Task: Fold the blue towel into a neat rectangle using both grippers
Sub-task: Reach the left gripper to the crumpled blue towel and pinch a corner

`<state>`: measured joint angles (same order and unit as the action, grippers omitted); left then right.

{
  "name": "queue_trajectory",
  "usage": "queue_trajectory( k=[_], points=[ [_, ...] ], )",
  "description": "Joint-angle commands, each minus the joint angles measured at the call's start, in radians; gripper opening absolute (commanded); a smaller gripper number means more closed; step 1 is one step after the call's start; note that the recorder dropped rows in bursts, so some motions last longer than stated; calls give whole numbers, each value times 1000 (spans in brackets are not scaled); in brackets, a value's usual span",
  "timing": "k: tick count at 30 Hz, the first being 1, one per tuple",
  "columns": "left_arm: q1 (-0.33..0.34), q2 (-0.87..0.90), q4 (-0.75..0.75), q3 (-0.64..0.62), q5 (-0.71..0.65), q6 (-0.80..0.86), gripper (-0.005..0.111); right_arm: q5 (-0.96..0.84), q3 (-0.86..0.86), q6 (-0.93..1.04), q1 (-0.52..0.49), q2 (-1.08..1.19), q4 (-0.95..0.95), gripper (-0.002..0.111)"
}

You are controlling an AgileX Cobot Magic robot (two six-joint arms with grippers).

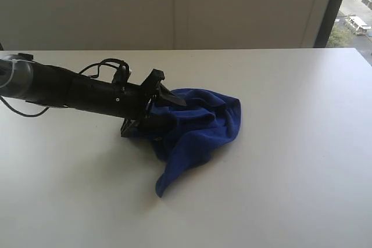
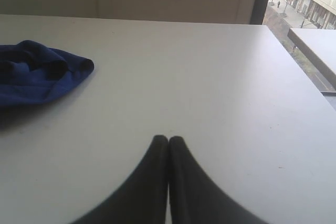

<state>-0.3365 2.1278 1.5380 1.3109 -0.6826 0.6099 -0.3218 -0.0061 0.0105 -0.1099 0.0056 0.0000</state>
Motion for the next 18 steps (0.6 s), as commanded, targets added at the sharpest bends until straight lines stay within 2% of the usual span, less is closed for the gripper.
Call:
queue_trajectory(
  k=[1,6,11,18],
  points=[
    [-4,14,51,41,-34,21,64,9,6,-5,4,-6,0,0],
    [-4,14,47,72,4,21,64,9,6,-5,4,-6,0,0],
    [-6,14,18,72,4,21,58,9,6,-5,4,-6,0,0],
    [-37,19,-24,72,21,21,57,9,6,-5,4,-6,0,0]
  ],
)
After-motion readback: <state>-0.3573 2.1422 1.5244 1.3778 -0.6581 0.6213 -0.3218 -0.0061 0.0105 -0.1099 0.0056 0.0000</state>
